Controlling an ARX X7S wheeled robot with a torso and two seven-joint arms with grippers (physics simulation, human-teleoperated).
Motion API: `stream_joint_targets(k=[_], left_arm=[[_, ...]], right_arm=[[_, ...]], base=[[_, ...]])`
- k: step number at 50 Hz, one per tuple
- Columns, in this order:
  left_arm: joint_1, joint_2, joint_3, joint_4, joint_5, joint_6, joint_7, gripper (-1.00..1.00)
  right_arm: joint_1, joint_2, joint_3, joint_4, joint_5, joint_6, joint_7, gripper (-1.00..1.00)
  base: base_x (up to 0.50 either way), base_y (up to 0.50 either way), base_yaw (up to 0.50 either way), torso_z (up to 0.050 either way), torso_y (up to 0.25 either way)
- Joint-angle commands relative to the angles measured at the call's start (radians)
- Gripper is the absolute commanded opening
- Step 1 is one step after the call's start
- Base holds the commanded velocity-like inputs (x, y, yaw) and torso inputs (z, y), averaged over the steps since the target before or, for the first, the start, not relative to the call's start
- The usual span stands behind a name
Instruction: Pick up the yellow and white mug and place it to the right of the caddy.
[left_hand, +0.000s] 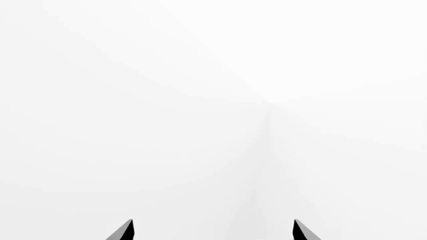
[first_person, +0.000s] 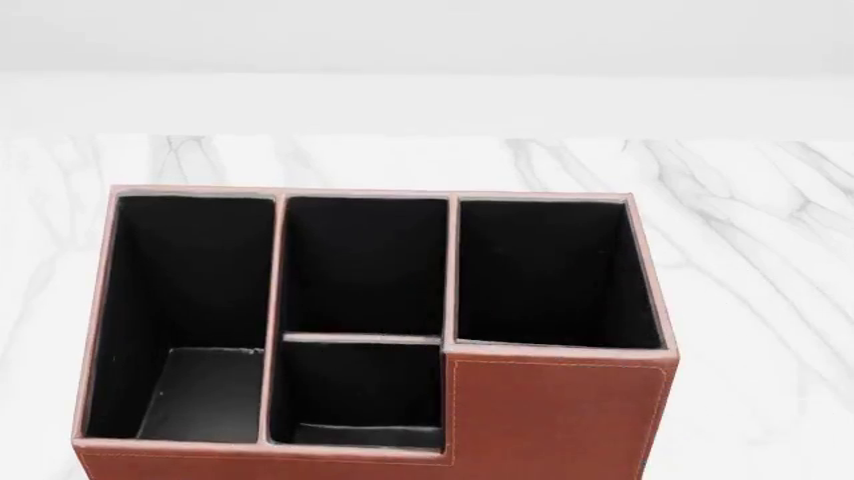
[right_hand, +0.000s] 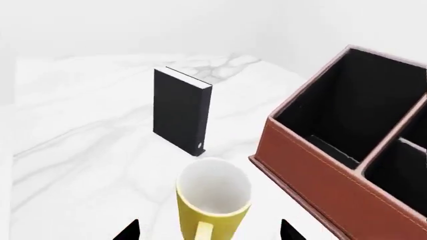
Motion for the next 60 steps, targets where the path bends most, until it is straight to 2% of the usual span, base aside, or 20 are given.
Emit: stream_joint_targets(k=[1, 16, 38, 60], left_arm=[[0.0, 0.025, 0.0, 0.0, 0.008, 0.005, 0.019, 1.0], [0.0, -0.013, -0.002, 0.0, -0.009, -0.005, -0.005, 1.0], [0.0, -0.02, -0.001, 0.0, -0.01, -0.004, -0.006, 1.0], [0.0, -0.025, -0.005, 0.0, -0.016, -0.004, -0.006, 1.0]], right_arm=[[-0.037, -0.01, -0.003, 0.11, 0.007, -0.079, -0.017, 1.0], [-0.031, -0.061, 0.026, 0.24, 0.047, -0.118, -0.041, 1.0], [0.009, -0.205, 0.055, 0.441, 0.087, -0.141, -0.086, 1.0], [-0.002, -0.286, 0.05, 0.635, 0.112, -0.201, -0.158, 1.0]], base=[[0.0, 0.0, 0.0, 0.0, 0.0], [0.0, 0.0, 0.0, 0.0, 0.0], [0.0, 0.0, 0.0, 0.0, 0.0], [0.0, 0.0, 0.0, 0.0, 0.0]])
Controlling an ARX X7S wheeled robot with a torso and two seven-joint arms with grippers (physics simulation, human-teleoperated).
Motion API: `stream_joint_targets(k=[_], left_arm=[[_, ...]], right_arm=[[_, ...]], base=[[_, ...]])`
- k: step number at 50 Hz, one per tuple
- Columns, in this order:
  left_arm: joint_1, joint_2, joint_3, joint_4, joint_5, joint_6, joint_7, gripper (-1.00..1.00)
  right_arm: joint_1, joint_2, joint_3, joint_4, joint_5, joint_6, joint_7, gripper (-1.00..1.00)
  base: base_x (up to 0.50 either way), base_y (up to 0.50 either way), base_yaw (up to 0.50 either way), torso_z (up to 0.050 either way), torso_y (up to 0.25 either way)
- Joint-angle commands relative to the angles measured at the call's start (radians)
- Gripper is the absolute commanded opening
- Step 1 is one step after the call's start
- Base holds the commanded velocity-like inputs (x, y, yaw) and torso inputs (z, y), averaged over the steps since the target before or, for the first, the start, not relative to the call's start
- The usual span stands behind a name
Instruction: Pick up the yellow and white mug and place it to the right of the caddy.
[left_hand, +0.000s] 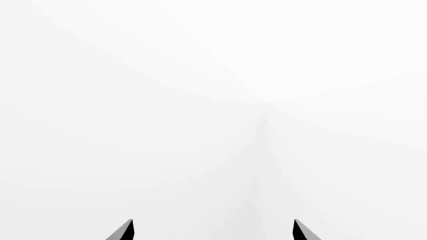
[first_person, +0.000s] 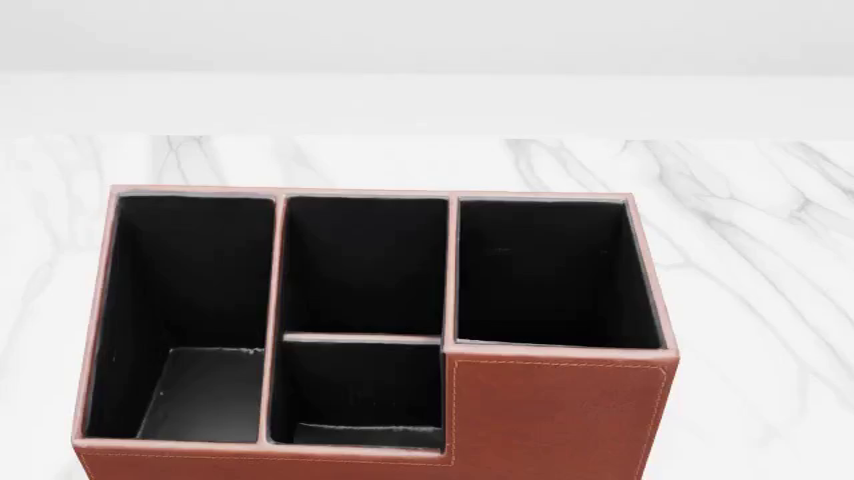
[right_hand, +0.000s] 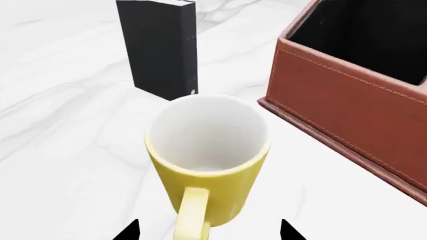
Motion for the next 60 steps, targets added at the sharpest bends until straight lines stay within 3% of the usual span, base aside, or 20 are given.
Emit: stream_joint_targets(k=[1, 37, 38, 56, 60], left_arm=[[0.0, 0.001, -0.002, 0.0, -0.001, 0.002, 0.0, 1.0], [0.0, -0.005, 0.0, 0.0, -0.001, 0.0, 0.0, 1.0], [0.0, -0.006, -0.001, 0.0, -0.003, -0.001, 0.0, 1.0], [0.0, -0.014, -0.004, 0.0, -0.01, -0.003, -0.001, 1.0], [0.0, -0.016, -0.003, 0.0, -0.01, -0.002, -0.001, 1.0]], right_arm=[[-0.006, -0.045, 0.003, 0.112, 0.015, -0.036, -0.038, 1.0], [-0.002, -0.077, 0.0, 0.168, 0.025, -0.056, -0.069, 1.0], [-0.002, -0.076, 0.0, 0.168, 0.026, -0.055, -0.069, -1.0], [-0.01, -0.065, -0.001, 0.167, 0.014, -0.065, -0.056, -1.0], [-0.006, -0.036, -0.01, 0.08, -0.001, -0.029, -0.021, -1.0]], base=[[0.0, 0.0, 0.0, 0.0, 0.0], [0.0, 0.0, 0.0, 0.0, 0.0], [0.0, 0.0, 0.0, 0.0, 0.0], [0.0, 0.0, 0.0, 0.0, 0.0], [0.0, 0.0, 0.0, 0.0, 0.0]])
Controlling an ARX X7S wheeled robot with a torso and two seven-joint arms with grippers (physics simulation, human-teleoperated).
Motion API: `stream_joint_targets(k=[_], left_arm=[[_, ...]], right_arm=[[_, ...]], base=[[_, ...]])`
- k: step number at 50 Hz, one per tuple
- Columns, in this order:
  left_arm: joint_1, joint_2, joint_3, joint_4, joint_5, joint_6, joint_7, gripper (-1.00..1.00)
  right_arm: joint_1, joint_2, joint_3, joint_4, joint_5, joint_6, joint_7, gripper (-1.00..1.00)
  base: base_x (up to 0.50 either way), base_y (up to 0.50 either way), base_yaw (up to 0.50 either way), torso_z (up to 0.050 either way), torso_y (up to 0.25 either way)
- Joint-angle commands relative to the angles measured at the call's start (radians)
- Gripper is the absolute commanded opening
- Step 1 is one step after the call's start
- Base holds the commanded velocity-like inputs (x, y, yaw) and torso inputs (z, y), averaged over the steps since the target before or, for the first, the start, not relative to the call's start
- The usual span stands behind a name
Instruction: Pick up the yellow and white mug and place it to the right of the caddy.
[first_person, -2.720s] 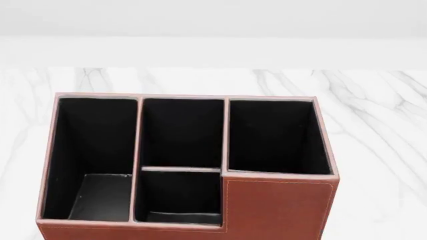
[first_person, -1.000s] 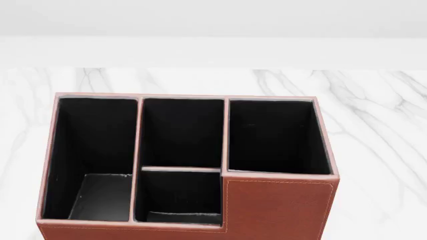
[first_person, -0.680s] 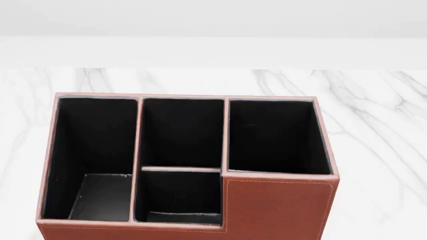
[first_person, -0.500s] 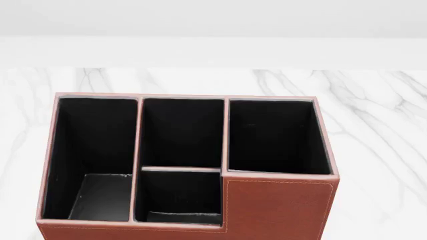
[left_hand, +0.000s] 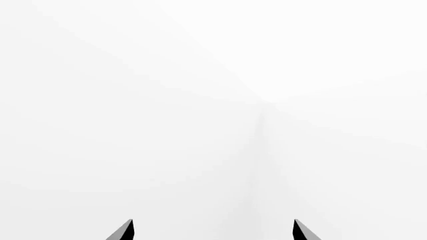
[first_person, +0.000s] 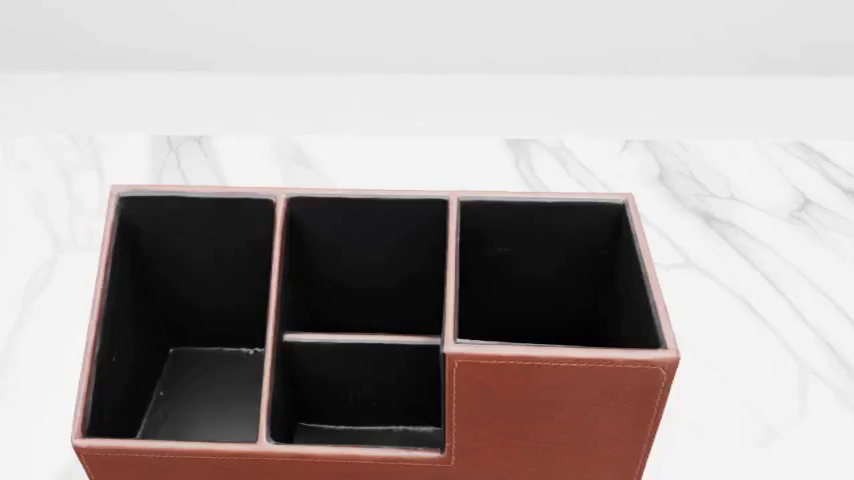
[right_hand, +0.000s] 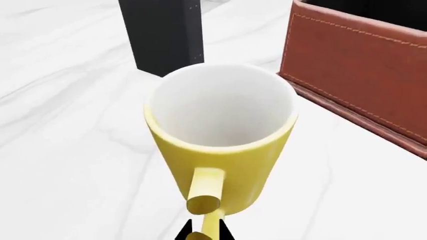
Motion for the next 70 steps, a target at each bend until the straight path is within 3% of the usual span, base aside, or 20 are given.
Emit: stream_joint_targets(k=[1, 17, 30, 37, 43, 50, 70], left_arm=[[0.0, -0.002, 0.001, 0.0, -0.002, 0.001, 0.0, 1.0], [0.0, -0.021, -0.012, 0.0, -0.026, -0.008, 0.0, 1.0], [0.0, -0.022, -0.012, 0.0, -0.029, -0.008, 0.0, 1.0], [0.0, -0.023, -0.011, 0.0, -0.026, -0.007, 0.0, 1.0], [0.0, -0.023, -0.015, 0.0, -0.049, 0.003, 0.0, 1.0], [0.0, -0.034, -0.022, 0.0, -0.053, -0.003, 0.0, 1.0], [0.0, -0.048, -0.002, 0.0, -0.043, 0.023, 0.0, 1.0]], right_arm=[[0.003, 0.044, -0.011, -0.119, -0.028, 0.045, 0.046, -1.0], [0.107, 0.158, 0.036, -0.806, 0.033, 0.352, 0.286, -1.0], [0.127, 0.186, 0.091, -0.998, 0.05, 0.38, 0.408, -1.0], [0.226, 0.264, 0.069, -1.005, 0.122, 0.283, 0.539, -1.0], [0.579, 0.34, -0.247, -1.006, 0.193, 0.076, 0.84, -1.0], [0.87, 0.372, -0.524, -1.005, 0.199, -0.105, 1.085, -1.0], [0.947, 0.569, -0.497, -0.995, 0.221, -0.274, 1.142, -1.0]], base=[[0.0, 0.0, 0.0, 0.0, 0.009], [0.0, 0.0, 0.0, 0.0, 0.0], [0.0, 0.0, 0.0, 0.0, 0.001], [0.0, 0.0, 0.0, 0.0, 0.0], [0.0, 0.0, 0.0, 0.0, 0.0], [0.0, 0.0, 0.0, 0.0, 0.0], [0.0, 0.0, 0.0, 0.0, 0.001]])
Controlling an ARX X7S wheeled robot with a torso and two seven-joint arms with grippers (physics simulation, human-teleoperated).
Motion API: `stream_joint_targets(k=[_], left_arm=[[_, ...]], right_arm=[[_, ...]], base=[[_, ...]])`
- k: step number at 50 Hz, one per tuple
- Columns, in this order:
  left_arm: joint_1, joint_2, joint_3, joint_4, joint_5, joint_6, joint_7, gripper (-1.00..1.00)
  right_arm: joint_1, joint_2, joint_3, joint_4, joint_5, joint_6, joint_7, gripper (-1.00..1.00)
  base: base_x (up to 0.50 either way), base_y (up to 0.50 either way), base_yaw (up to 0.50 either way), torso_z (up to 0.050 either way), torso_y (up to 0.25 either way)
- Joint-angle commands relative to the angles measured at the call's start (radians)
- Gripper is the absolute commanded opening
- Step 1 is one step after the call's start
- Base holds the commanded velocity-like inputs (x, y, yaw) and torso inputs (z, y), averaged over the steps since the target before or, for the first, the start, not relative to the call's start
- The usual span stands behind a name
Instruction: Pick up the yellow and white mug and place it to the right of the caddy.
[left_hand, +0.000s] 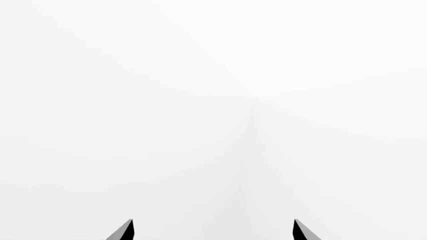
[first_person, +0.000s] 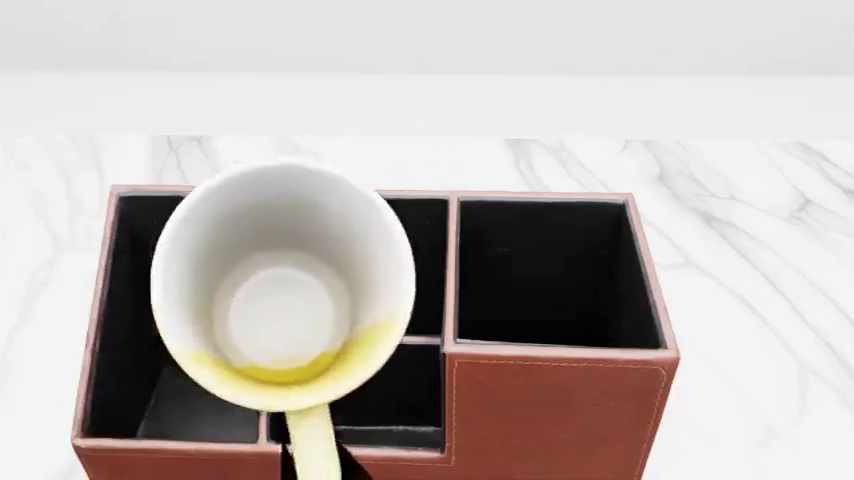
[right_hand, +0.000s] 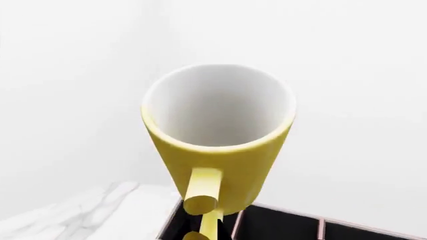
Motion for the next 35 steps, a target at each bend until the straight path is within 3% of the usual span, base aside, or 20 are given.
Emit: stream_joint_targets(k=[1, 22, 35], left_arm=[[0.0, -0.008, 0.007, 0.0, 0.0, 0.007, 0.0, 1.0], [0.0, -0.022, 0.01, 0.0, -0.005, 0.01, 0.0, 1.0], [0.0, -0.029, 0.004, 0.0, -0.013, 0.006, 0.0, 1.0]], right_arm=[[0.092, 0.099, -0.008, -0.01, 0.015, -0.102, 0.067, -1.0], [0.114, 0.342, 0.056, 0.082, 0.076, -0.267, 0.042, -1.0], [0.103, 0.437, 0.079, 0.211, 0.163, -0.387, -0.024, -1.0]], base=[[0.0, 0.0, 0.0, 0.0, 0.0], [0.0, 0.0, 0.0, 0.0, 0.0], [0.0, 0.0, 0.0, 0.0, 0.001]])
